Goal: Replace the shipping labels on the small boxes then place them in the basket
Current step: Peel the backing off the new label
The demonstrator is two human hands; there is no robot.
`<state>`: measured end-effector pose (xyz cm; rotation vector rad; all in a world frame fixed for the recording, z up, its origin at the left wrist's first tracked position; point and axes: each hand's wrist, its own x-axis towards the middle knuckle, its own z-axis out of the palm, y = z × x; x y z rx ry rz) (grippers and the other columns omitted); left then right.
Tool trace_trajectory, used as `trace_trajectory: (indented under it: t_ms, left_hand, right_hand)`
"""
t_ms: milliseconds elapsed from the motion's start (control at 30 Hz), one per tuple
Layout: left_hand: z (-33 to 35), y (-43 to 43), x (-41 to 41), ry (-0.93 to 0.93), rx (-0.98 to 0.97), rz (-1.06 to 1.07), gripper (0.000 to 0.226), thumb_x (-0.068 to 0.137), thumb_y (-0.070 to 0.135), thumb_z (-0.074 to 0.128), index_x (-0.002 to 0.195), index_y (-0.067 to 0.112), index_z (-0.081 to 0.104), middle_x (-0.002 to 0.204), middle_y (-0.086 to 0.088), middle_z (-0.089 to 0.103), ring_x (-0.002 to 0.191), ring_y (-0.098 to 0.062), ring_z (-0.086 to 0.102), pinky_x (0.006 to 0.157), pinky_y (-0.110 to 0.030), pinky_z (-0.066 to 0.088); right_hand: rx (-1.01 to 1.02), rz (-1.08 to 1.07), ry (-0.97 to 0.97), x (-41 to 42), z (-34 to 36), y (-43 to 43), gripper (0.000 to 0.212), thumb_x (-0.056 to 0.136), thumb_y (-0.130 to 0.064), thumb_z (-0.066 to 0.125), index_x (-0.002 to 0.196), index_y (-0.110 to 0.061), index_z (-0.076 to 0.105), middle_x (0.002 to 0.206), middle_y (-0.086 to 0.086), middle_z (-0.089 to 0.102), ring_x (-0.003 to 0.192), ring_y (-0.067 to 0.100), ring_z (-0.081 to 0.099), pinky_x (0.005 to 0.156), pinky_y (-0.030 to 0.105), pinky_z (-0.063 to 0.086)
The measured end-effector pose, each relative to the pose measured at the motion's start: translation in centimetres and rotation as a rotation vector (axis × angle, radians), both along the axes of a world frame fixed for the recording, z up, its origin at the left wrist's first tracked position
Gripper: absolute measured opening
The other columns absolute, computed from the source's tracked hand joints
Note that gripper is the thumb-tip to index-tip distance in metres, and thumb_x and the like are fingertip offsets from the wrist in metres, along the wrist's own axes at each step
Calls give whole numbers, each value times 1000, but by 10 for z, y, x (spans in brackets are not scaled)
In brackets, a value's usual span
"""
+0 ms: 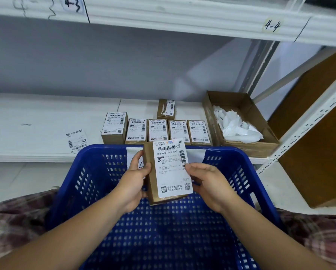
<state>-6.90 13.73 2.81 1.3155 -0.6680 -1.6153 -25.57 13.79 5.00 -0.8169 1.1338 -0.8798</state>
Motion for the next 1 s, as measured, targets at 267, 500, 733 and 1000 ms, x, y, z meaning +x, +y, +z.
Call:
trace_trajectory:
  t_ms: [267, 500, 733, 1000]
  left_hand:
    - [-1, -1, -2, -16, -35, -16, 39, 100, 20, 44, 121, 52, 44, 103, 8, 72, 100, -22, 63, 69, -40, 52]
    - [-2, 1, -2, -40, -35, -35, 39, 100, 21, 45, 119, 55, 46, 111, 3, 70, 106, -22, 62, 77, -43, 52]
    - [-2, 1, -2, -24, -43, -25, 40, 100, 21, 45, 124, 52, 45, 110, 4, 70, 106, -21, 62, 71, -39, 51]
    - [-3, 3, -2, -36, -60, -48, 40, 99, 23, 46, 126, 53, 43, 112, 4, 70, 103, -21, 63, 70, -38, 51]
  right_hand:
    - [8, -32, 27, 5, -3, 3, 21, 95, -11, 57, 101, 3, 71, 101, 12, 75, 89, 19, 70, 83, 29, 51]
    - [48, -47, 37, 5, -2, 4, 19, 96, -9, 56, 91, -3, 73, 95, 12, 76, 81, 19, 71, 83, 34, 52]
    - [56, -63, 9, 5, 0, 3, 17, 95, -9, 56, 95, -3, 72, 91, 8, 77, 74, 13, 71, 70, 25, 53]
    - [73, -63, 4, 6, -2, 4, 19, 96, -11, 57, 103, -2, 72, 97, 8, 76, 81, 14, 72, 67, 23, 52]
